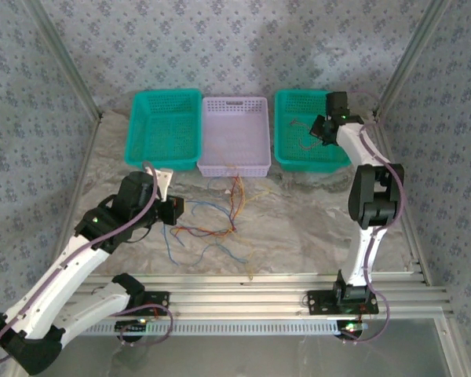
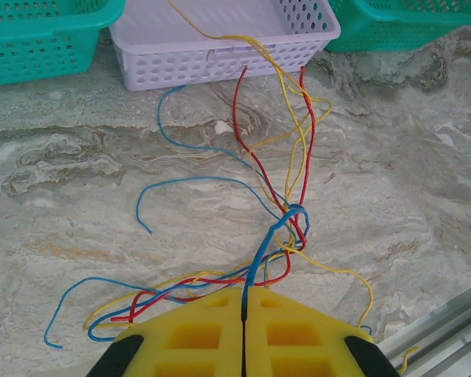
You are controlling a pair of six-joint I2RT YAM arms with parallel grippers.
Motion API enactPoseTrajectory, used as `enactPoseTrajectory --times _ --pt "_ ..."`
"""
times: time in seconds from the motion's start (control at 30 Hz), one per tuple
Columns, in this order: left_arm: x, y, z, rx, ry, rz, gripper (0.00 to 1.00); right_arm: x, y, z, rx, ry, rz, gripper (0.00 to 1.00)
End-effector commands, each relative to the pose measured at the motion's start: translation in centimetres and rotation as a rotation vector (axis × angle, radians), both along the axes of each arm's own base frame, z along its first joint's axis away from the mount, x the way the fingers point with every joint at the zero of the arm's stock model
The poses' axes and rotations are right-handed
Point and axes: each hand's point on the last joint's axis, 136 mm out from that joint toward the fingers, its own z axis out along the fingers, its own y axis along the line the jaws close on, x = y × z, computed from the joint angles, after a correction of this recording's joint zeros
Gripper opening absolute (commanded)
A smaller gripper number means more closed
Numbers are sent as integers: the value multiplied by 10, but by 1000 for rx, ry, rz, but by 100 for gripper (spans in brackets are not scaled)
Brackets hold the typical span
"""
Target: Untangle the cables
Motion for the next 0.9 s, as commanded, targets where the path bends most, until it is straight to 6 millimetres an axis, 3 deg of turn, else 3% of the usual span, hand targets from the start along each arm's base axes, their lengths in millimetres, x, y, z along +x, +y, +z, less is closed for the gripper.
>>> enactPoseTrajectory --times 0.0,0.13,0.2,0.37,0.57,0.63,0.73,0.87 --pt "-2 -5 9 -19 -30 -36 0 -1 2 -6 -30 46 26 0" --pt "-1 -6 8 -15 -26 -38 0 -3 6 -17 -39 103 48 7" --pt "-1 -6 7 -11 -25 -36 0 -2 8 -11 -44 91 59 14" --pt "0 -6 6 -8 -21 -37 0 -3 11 11 -48 39 70 32" --pt "0 -6 5 -4 -15 -38 0 -7 15 45 -10 -30 76 39" --pt "0 -6 5 -4 -14 -38 0 -8 19 71 4 -105 77 40" --pt "-1 -6 4 -2 -14 -39 0 -25 49 108 65 -206 159 46" --pt "0 -5 5 -3 -17 -35 0 -66 112 131 129 -271 352 53"
